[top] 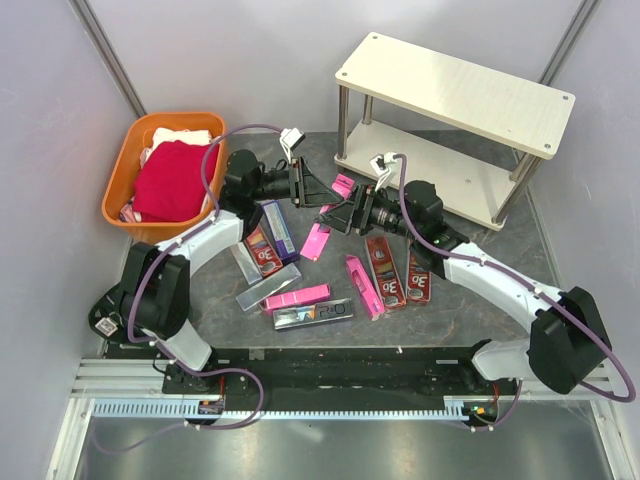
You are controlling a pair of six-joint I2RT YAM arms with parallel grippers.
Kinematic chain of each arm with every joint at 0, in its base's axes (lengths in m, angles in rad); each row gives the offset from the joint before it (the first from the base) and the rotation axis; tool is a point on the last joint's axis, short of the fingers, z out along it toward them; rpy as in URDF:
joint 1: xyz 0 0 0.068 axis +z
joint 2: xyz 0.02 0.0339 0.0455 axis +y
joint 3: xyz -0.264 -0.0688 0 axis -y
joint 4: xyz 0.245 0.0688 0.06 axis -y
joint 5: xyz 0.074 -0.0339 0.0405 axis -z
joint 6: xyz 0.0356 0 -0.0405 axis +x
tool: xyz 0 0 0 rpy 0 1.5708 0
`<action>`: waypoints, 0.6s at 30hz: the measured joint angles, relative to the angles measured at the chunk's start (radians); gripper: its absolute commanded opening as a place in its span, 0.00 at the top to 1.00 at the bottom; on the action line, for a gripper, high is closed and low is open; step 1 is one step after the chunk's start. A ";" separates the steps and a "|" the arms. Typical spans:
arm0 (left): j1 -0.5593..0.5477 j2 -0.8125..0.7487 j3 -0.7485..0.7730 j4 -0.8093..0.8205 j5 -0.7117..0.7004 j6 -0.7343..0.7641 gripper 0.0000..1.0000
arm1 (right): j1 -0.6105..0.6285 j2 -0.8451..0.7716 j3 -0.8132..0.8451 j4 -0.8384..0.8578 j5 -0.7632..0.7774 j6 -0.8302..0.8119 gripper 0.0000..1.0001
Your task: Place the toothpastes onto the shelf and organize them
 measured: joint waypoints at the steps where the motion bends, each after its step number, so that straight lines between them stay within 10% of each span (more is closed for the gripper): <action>1: 0.000 0.000 -0.008 0.038 0.002 -0.026 0.79 | 0.000 0.003 0.000 0.013 -0.004 0.006 0.33; 18: 0.003 0.030 -0.055 0.468 0.030 -0.294 0.75 | 0.006 0.025 0.002 0.139 -0.086 0.098 0.85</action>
